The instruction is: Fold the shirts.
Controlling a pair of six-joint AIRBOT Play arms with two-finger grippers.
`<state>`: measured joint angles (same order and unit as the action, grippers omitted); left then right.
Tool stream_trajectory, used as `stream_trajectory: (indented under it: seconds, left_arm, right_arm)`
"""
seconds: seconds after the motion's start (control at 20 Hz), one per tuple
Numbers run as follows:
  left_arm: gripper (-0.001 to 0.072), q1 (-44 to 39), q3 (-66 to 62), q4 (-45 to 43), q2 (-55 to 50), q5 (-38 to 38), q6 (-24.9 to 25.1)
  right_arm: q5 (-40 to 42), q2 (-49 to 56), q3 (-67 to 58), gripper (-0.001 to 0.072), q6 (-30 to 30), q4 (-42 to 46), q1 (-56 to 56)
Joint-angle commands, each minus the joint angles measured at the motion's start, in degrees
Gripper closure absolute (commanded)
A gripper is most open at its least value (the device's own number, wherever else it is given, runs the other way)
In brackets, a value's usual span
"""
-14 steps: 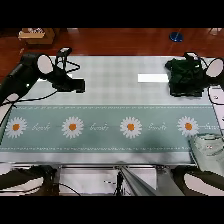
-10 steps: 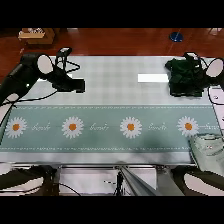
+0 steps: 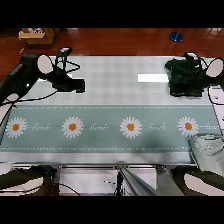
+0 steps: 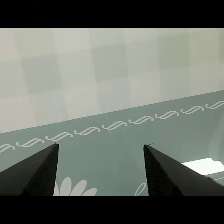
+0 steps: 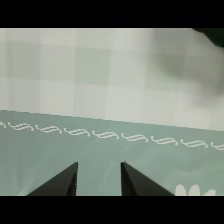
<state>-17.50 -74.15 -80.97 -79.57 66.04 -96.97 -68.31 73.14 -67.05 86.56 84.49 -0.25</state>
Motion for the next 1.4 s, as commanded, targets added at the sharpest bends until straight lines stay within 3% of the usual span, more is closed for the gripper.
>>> stream_trajectory:
  seconds: [0.0,0.45,0.65,0.7,0.75,0.8,0.95,1.0,1.15,1.35]
  left_arm:
    - [0.0086,0.0,0.0,0.0,0.0,0.0,0.0]
    - [0.0087,0.0,0.0,0.2,-2.3,-3.1,0.0]
    - [0.0086,0.0,0.0,3.1,-4.0,-3.2,0.0]
    - [0.0087,0.0,0.0,3.7,-4.2,-3.5,0.0]
    - [0.0087,0.0,-0.1,3.7,-4.4,-3.5,0.3]
    - [0.0087,0.0,-0.1,2.9,-4.4,-4.5,1.7]
    - [0.0087,0.7,-0.2,1.0,-4.3,-11.5,1.7]
    - [0.0087,0.8,-1.2,0.9,-4.3,-12.0,2.5]
    - [0.0087,1.1,-5.0,0.4,-4.3,-11.6,13.7]
    - [0.0085,1.6,-9.2,-2.0,-4.3,-11.9,14.2]
  right_arm:
    - [0.0,0.0,0.0,0.0368,0.0,0.0,0.1]
    - [8.2,0.0,0.0,0.0368,0.0,-1.5,0.1]
    - [18.2,0.0,-0.1,0.0366,-1.1,0.4,0.1]
    - [21.5,0.0,-0.2,0.0307,-1.0,2.2,0.0]
    - [25.0,0.0,-0.5,0.0183,-1.0,4.7,0.1]
    - [28.4,0.0,-0.8,0.0127,-1.0,7.4,0.0]
    - [32.2,0.0,-3.2,0.0114,3.9,19.2,-1.2]
    - [32.4,0.5,-4.5,0.0114,6.5,21.5,-2.8]
    - [31.8,3.8,-9.1,0.0114,10.0,20.4,-9.8]
    - [28.6,10.7,-14.4,0.0115,10.2,17.6,-17.2]
